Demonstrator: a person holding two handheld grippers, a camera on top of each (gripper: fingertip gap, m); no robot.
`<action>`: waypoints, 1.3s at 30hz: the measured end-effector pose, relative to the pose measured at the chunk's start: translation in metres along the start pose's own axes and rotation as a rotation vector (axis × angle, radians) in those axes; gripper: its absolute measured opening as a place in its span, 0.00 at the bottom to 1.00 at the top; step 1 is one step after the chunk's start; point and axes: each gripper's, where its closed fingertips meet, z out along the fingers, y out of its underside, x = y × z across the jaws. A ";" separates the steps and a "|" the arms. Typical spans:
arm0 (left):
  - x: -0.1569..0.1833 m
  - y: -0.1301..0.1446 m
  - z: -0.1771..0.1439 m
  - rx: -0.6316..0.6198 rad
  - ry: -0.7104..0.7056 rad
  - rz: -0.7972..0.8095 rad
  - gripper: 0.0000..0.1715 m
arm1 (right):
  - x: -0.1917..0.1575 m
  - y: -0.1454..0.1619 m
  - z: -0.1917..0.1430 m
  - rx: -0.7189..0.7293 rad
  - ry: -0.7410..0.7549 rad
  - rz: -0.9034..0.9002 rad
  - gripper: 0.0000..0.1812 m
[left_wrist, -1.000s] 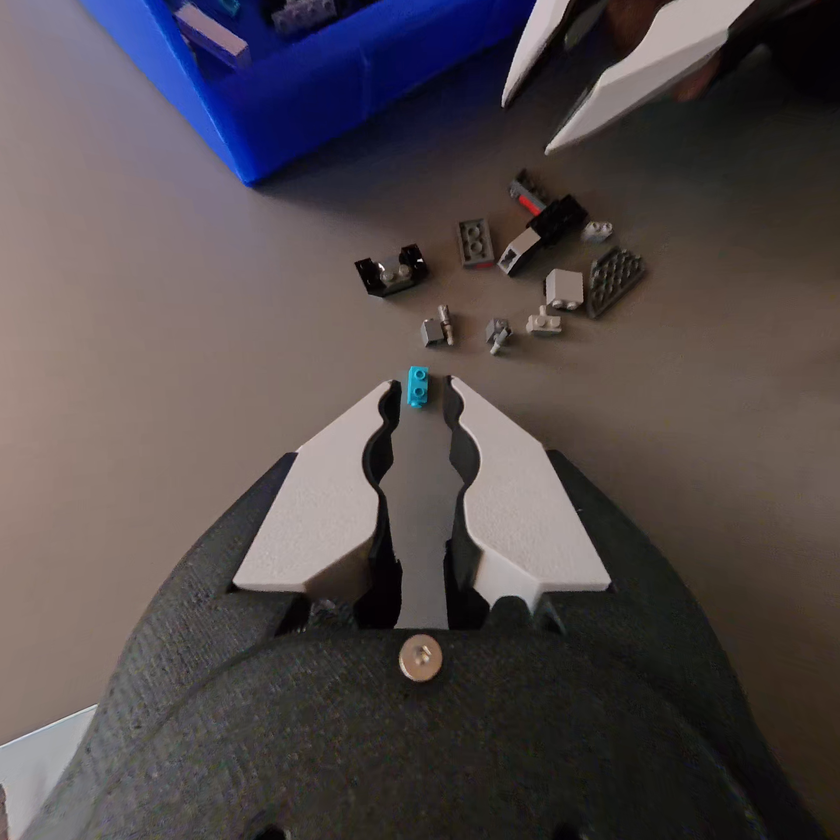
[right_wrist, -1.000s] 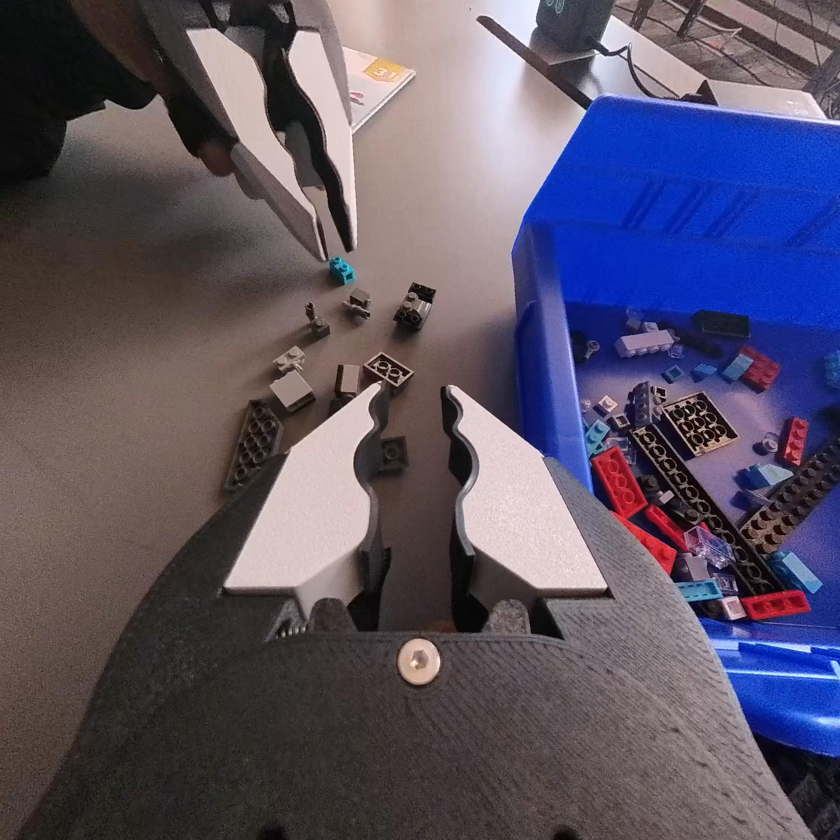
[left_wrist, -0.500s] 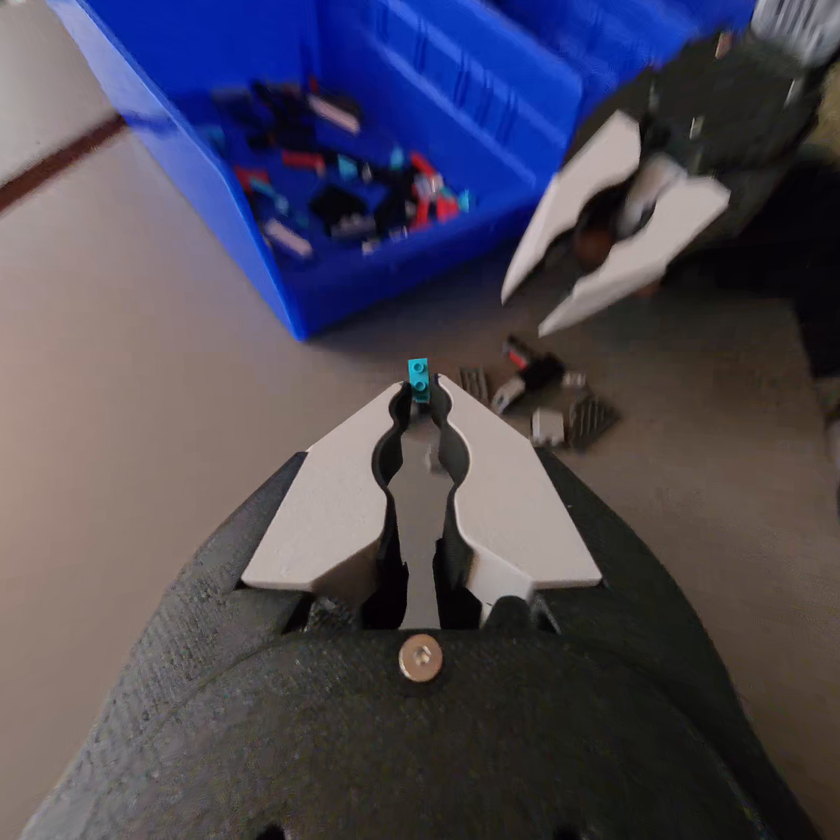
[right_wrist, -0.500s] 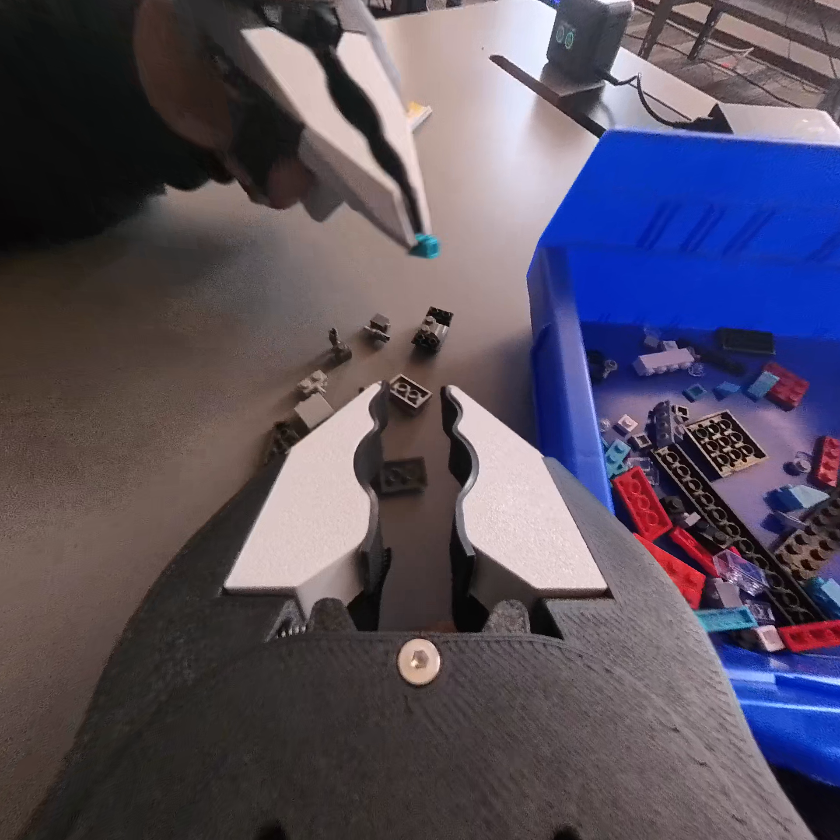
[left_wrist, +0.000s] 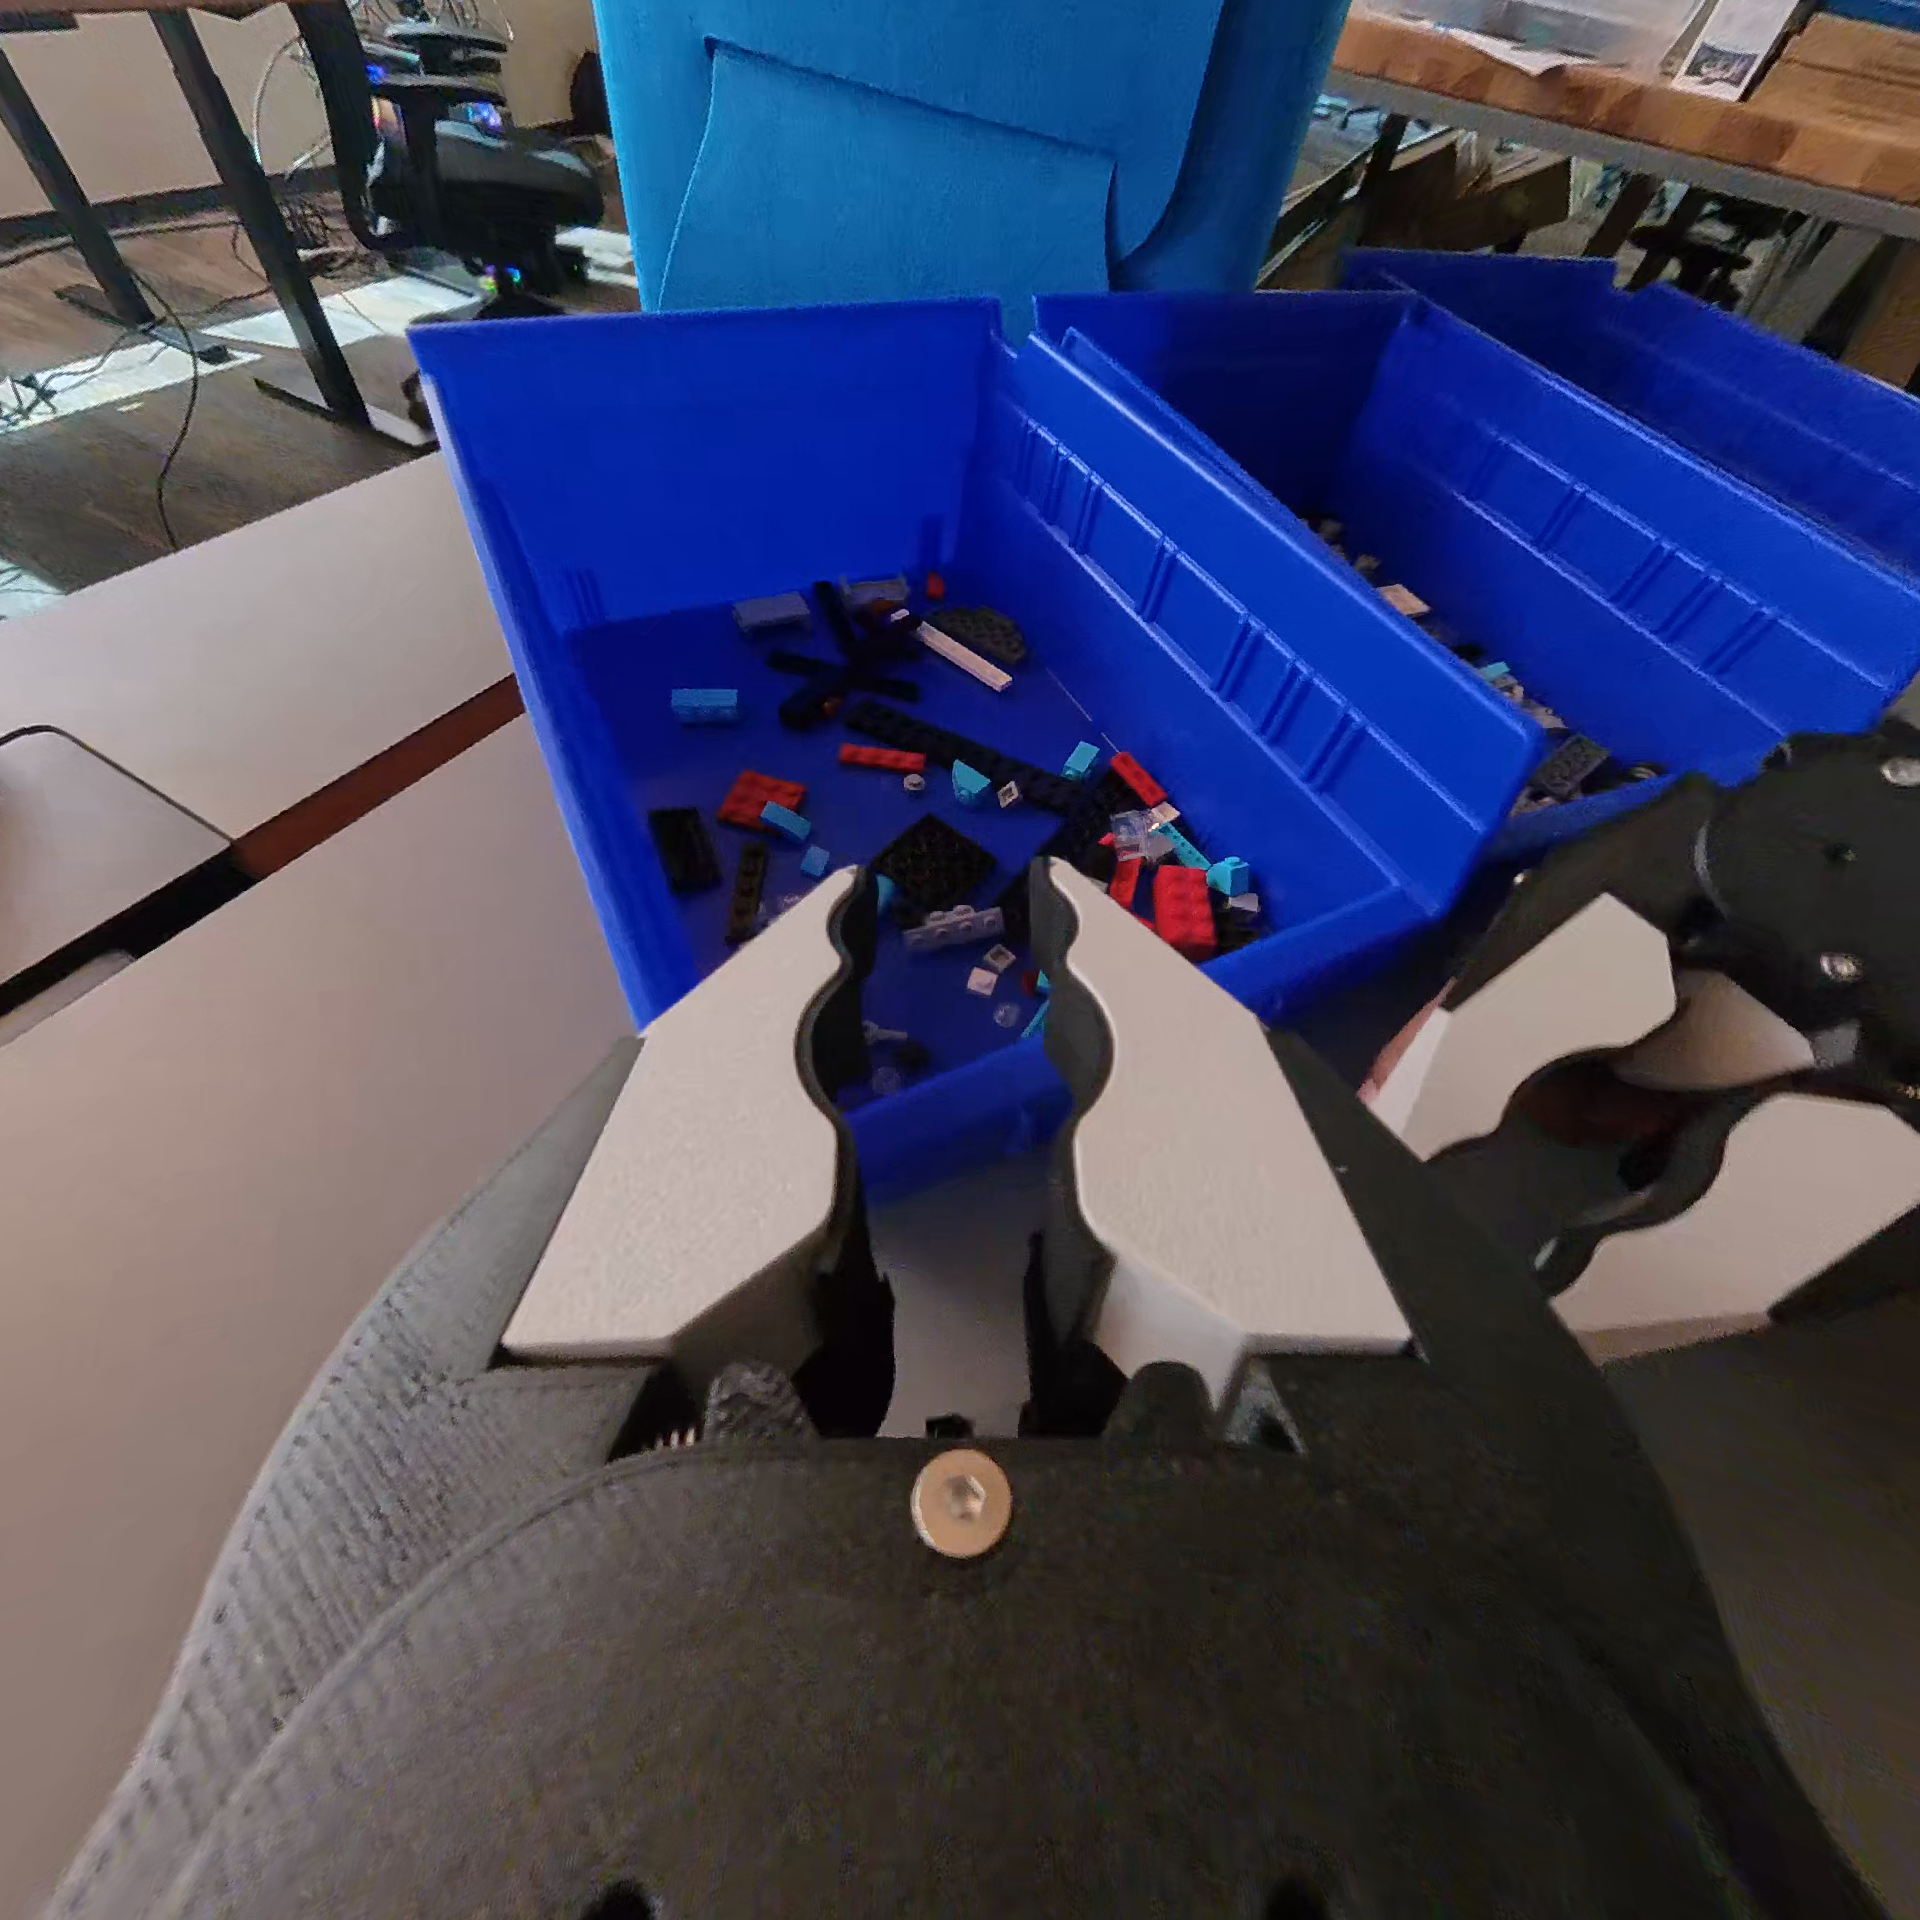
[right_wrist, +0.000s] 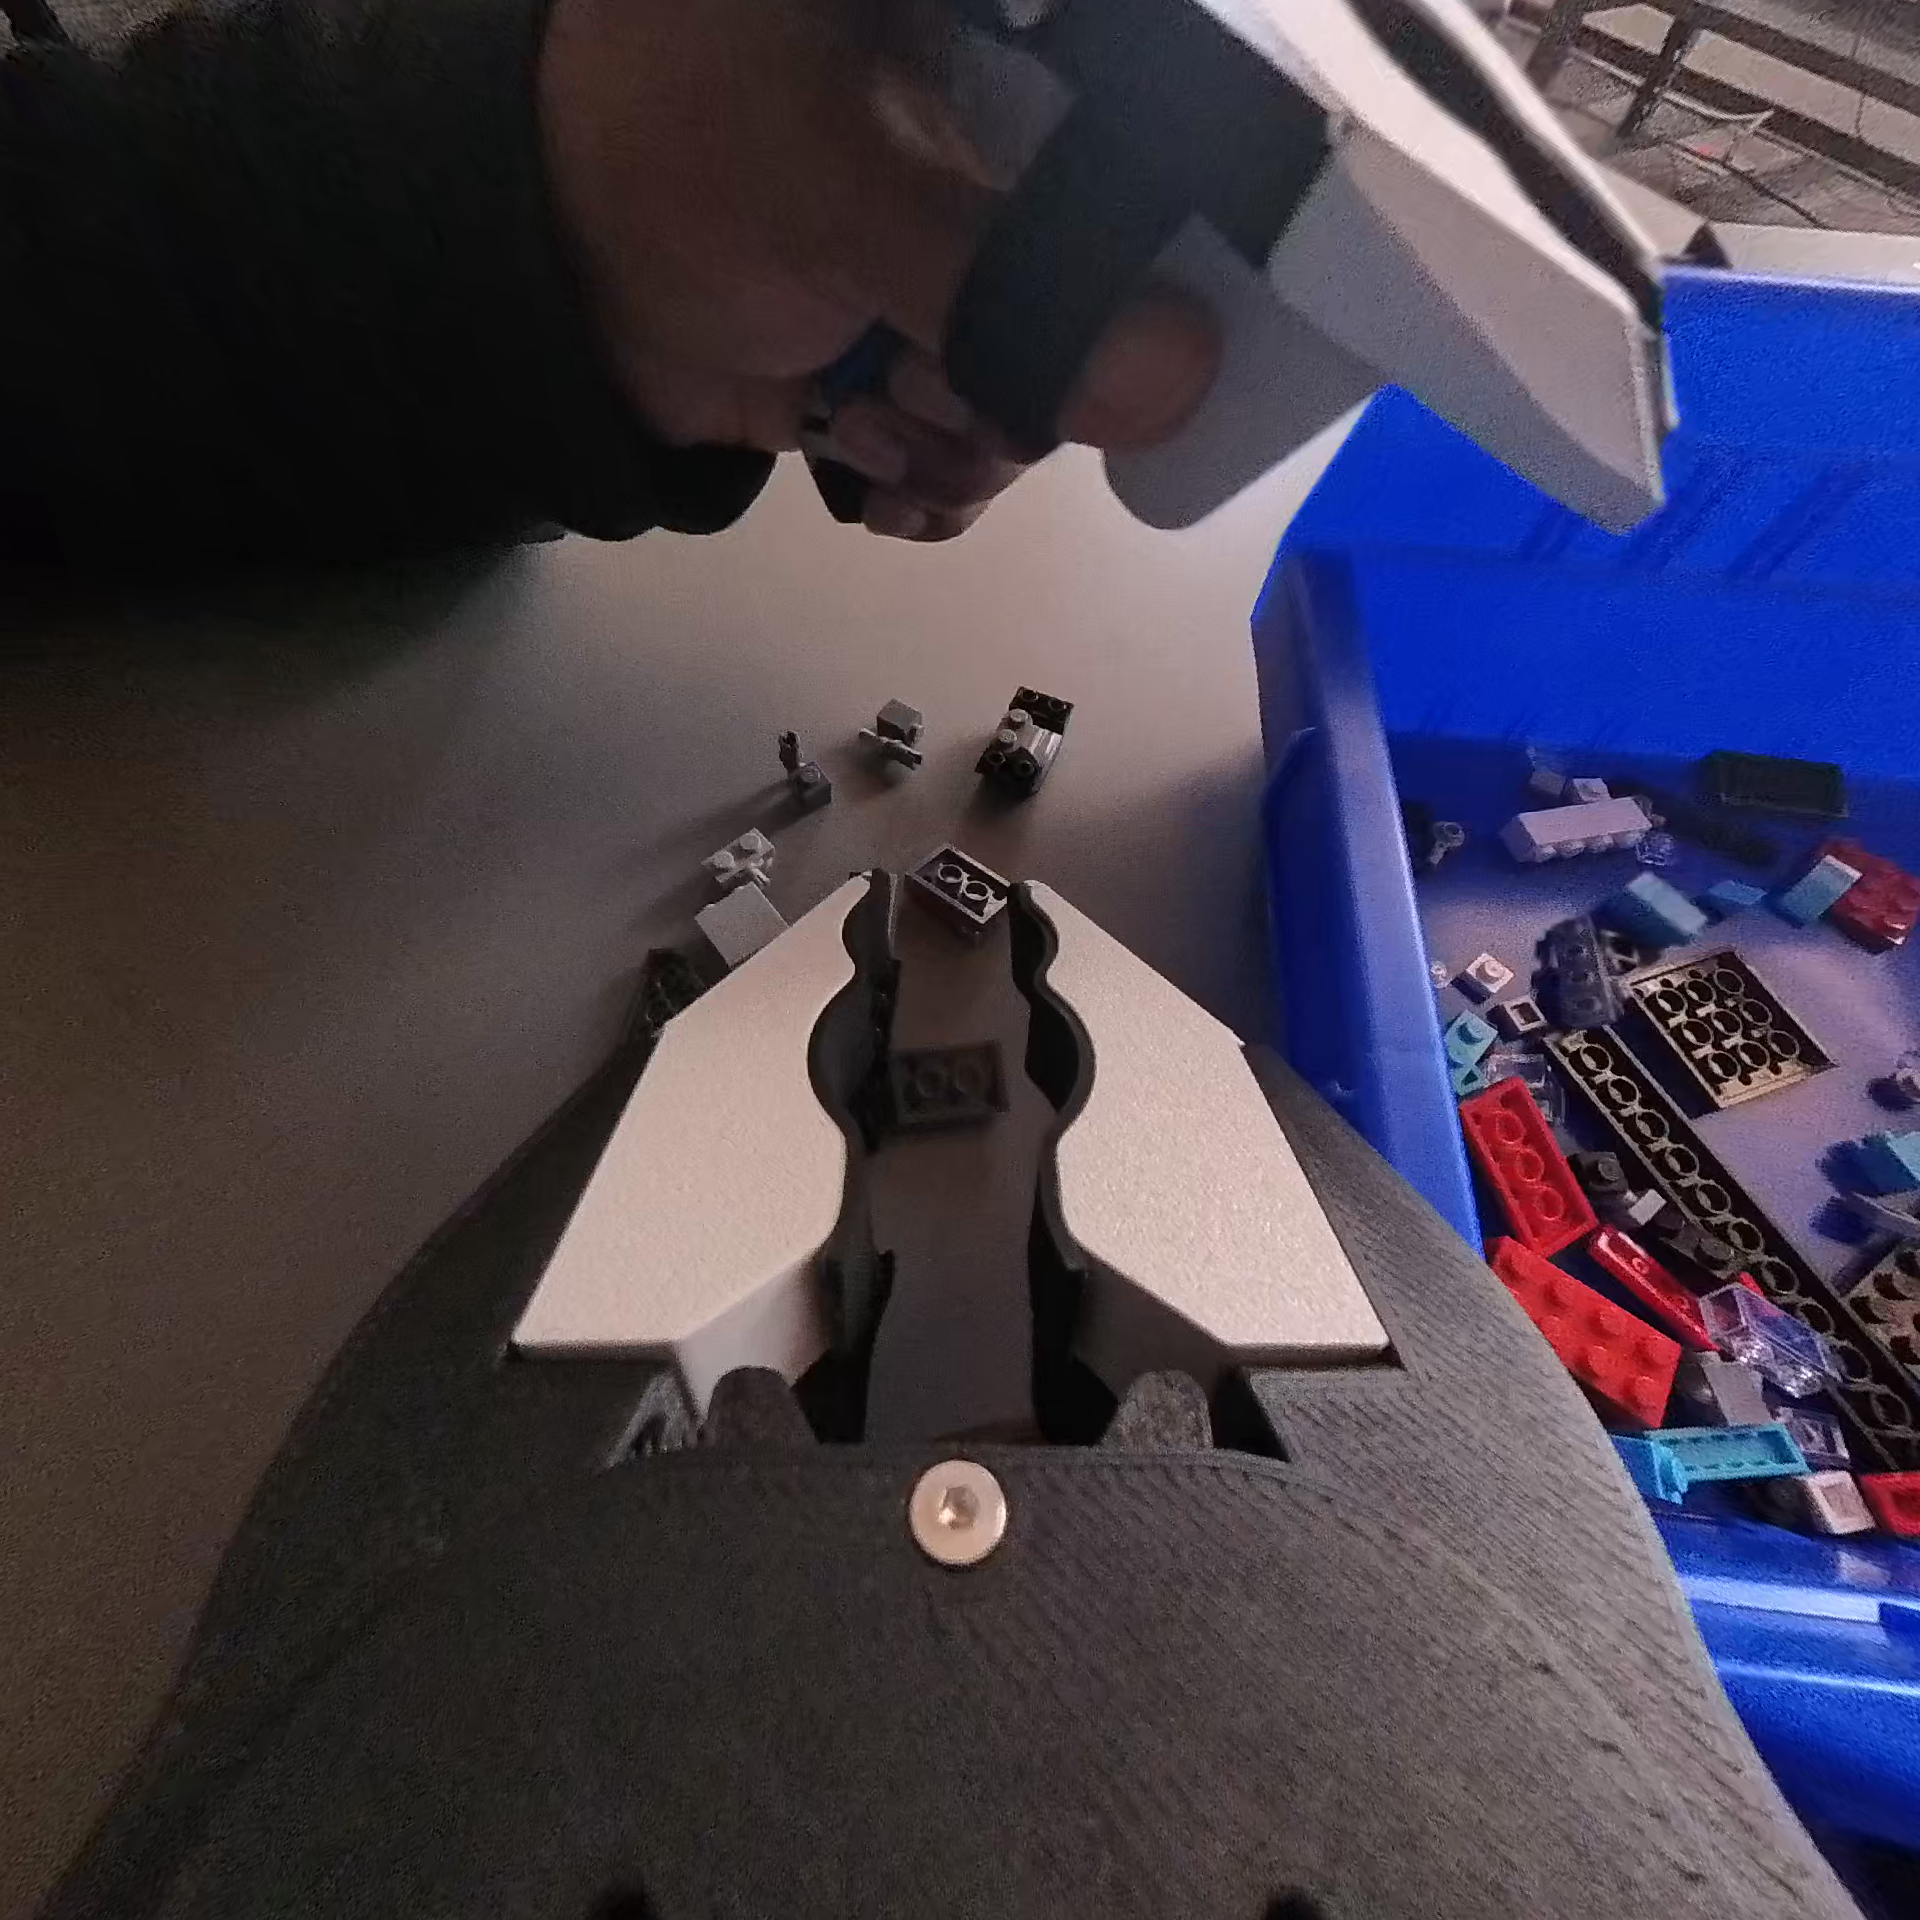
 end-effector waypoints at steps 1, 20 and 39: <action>0.001 0.002 -0.004 0.006 0.015 0.001 0.18 | 0.000 0.000 -0.001 0.001 -0.001 0.002 0.13; 0.053 0.122 -0.045 -0.424 0.253 0.257 0.18 | 0.005 -0.002 -0.002 0.000 0.026 -0.002 0.13; 0.071 0.072 -0.057 -0.158 0.468 -0.283 0.10 | 0.004 -0.018 -0.010 0.108 0.026 -0.057 0.14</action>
